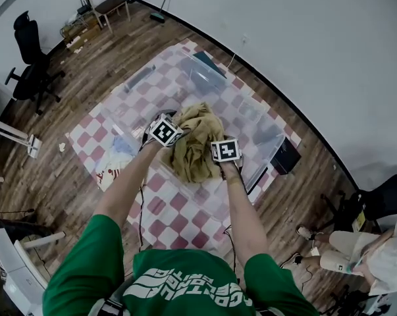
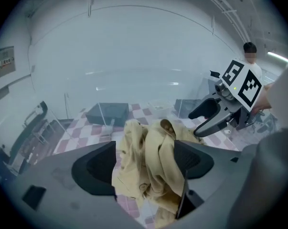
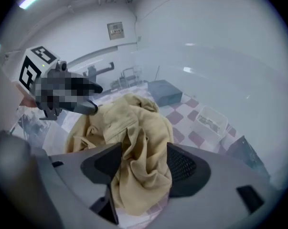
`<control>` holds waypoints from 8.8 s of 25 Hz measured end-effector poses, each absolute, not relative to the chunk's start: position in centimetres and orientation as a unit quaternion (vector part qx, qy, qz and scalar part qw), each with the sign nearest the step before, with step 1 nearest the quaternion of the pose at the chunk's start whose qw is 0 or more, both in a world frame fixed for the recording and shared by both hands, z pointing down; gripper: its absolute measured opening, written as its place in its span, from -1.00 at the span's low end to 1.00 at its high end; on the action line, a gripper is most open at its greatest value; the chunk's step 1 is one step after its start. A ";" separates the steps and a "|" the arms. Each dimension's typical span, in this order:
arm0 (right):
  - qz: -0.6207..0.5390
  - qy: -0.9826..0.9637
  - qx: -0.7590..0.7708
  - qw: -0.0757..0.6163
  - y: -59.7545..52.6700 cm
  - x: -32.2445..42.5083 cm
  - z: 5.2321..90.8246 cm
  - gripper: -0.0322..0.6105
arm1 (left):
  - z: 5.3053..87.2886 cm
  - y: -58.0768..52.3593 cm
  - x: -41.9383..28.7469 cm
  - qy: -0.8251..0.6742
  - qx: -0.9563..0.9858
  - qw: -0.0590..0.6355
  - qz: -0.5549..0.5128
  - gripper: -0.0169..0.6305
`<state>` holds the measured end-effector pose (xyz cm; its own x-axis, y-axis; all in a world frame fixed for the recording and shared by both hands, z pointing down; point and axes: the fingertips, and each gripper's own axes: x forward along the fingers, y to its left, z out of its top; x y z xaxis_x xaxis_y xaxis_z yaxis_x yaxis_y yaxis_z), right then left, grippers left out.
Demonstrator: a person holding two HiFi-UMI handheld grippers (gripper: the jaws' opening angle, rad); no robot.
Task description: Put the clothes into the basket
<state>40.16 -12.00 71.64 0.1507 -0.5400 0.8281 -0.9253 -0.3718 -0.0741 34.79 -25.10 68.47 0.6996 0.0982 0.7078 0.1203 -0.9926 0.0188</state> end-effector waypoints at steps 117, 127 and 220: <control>0.206 -0.805 0.502 0.240 -27.7 1.1 67.8 -0.35 | 68.2 -27.5 -11.4 0.308 -0.923 -0.186 -0.134 -0.57; 0.245 -0.805 0.466 0.274 -31.5 0.9 75.1 0.13 | 75.7 -30.6 -10.0 0.286 -0.915 -0.222 -0.178 0.05; 0.023 -0.856 0.514 0.053 -24.5 -1.4 37.1 -0.53 | 40.8 -22.5 -5.6 0.262 -0.964 -0.012 -0.046 -0.65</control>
